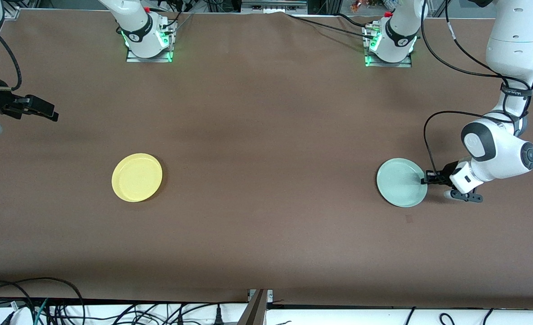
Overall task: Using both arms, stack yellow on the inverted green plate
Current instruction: 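Close the left gripper on the green plate's rim, then lift the green plate with the left gripper and tilt it on edge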
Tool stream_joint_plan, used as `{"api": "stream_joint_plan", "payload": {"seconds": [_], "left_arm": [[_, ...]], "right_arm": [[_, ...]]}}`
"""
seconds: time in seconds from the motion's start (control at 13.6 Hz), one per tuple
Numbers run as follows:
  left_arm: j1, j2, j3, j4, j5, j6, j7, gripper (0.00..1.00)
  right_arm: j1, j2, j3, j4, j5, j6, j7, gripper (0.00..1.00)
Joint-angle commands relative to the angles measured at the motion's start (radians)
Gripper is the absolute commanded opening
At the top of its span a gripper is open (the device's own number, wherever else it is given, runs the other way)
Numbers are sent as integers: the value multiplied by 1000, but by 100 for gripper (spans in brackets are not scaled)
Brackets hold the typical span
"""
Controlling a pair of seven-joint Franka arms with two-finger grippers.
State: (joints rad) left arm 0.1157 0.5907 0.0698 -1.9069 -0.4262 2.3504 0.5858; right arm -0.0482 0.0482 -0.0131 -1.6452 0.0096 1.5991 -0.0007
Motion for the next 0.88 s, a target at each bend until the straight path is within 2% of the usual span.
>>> {"api": "stream_joint_plan", "payload": {"seconds": [0.0,0.22,0.37,0.59,0.81], "left_arm": [[-16,-29,4,-12,-20,9,36,0],[-66,-67,5,40,-13,1,28,0],[-134,-84,5,98,105,1,-15,0],[-262,-83,2,172,257,4,-194,0],[-356,-72,-8,256,507,6,-406,0]], "right_arm": [[1,-1,1,-1,16,2,8,100],[1,-1,1,-1,16,2,8,100],[1,-1,2,-1,16,2,8,100],[1,-1,1,-1,16,2,10,100],[1,-1,1,-1,16,2,8,100]]}}
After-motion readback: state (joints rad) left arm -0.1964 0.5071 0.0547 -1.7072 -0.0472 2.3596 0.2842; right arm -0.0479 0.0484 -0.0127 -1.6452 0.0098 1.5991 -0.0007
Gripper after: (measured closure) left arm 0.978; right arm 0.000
